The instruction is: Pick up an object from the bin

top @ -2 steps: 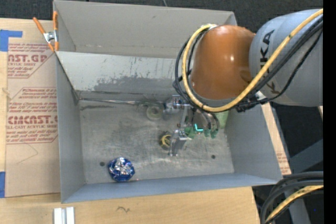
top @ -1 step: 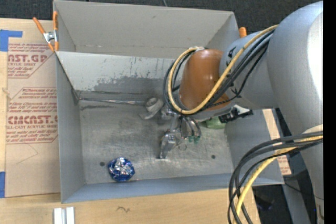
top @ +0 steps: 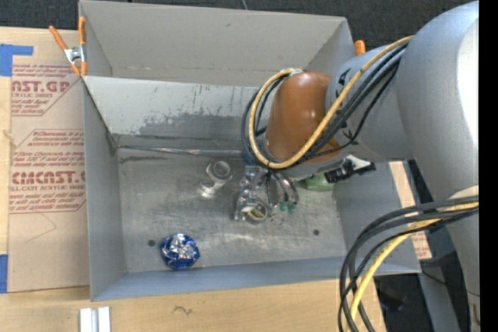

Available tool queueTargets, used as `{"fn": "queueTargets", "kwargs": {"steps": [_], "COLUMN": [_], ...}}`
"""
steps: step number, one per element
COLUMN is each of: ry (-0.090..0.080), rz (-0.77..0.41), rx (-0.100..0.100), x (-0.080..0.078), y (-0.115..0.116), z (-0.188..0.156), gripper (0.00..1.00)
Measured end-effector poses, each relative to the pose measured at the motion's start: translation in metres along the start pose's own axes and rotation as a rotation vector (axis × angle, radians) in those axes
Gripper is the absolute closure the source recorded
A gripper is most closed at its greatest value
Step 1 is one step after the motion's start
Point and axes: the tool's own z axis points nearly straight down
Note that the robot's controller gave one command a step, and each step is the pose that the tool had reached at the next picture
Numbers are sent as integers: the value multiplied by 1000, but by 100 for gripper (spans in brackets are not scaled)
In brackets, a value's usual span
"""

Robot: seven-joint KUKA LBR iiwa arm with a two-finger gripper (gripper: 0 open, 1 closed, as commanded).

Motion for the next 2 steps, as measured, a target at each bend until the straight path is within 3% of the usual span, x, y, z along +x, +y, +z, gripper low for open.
{"fn": "queueTargets", "kwargs": {"steps": [1,2], "ry": [0,1], "rz": [0,-79], "rx": [0,4], "x": [0,37], "y": [0,-45], "z": [0,-31], "gripper": [0,0]}}
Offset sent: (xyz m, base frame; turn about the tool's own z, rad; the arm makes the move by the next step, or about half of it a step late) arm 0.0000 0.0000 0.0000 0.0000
